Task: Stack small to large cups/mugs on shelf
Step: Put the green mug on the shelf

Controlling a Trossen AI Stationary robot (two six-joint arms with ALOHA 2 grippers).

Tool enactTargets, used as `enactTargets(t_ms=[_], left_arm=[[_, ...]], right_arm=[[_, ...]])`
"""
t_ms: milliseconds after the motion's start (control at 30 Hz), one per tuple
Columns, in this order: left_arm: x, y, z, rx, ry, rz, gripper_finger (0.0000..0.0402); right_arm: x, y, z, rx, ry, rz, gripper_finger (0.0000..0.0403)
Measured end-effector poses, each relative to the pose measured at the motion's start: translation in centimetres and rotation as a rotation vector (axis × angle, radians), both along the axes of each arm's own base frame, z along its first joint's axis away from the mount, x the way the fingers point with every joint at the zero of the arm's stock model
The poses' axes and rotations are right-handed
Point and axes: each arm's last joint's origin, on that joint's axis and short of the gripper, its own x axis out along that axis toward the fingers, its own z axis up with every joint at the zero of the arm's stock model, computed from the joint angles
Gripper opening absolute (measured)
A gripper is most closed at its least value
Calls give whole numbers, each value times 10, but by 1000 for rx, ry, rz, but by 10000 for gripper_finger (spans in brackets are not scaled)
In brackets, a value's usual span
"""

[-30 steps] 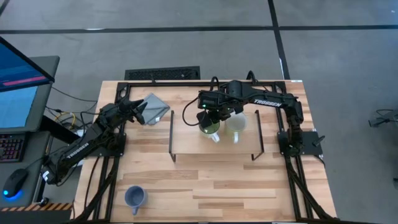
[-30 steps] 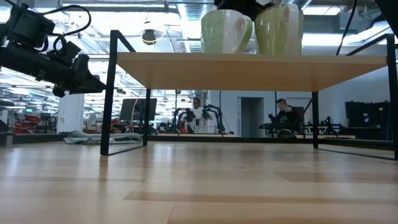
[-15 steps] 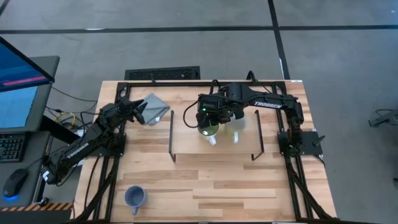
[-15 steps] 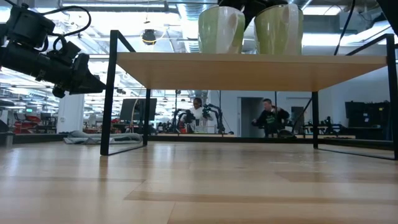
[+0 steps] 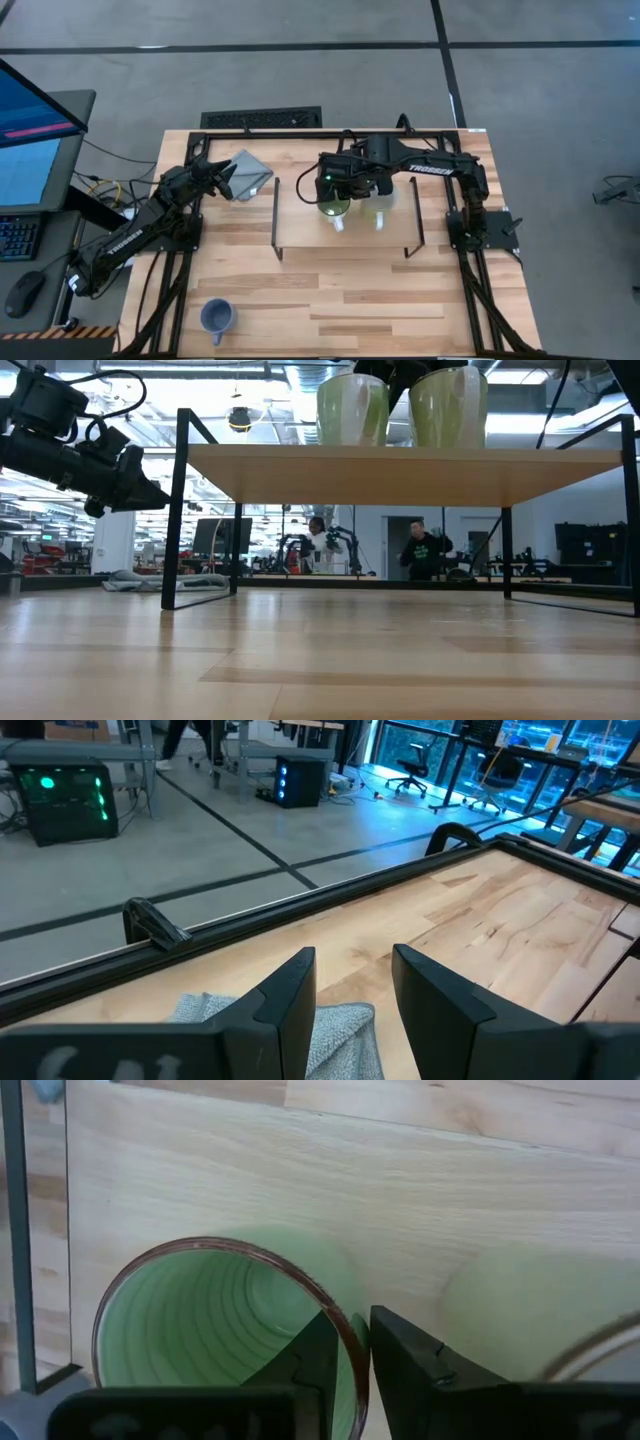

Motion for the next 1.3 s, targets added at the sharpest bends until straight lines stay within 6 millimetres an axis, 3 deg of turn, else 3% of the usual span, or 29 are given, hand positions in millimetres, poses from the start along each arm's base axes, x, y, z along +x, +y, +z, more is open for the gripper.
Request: enactTargets(t_ms=[1300], left_arm=[[0, 0, 0, -17, -18, 5, 125]], right_arm=[[0, 8, 0, 7, -9, -99, 83]])
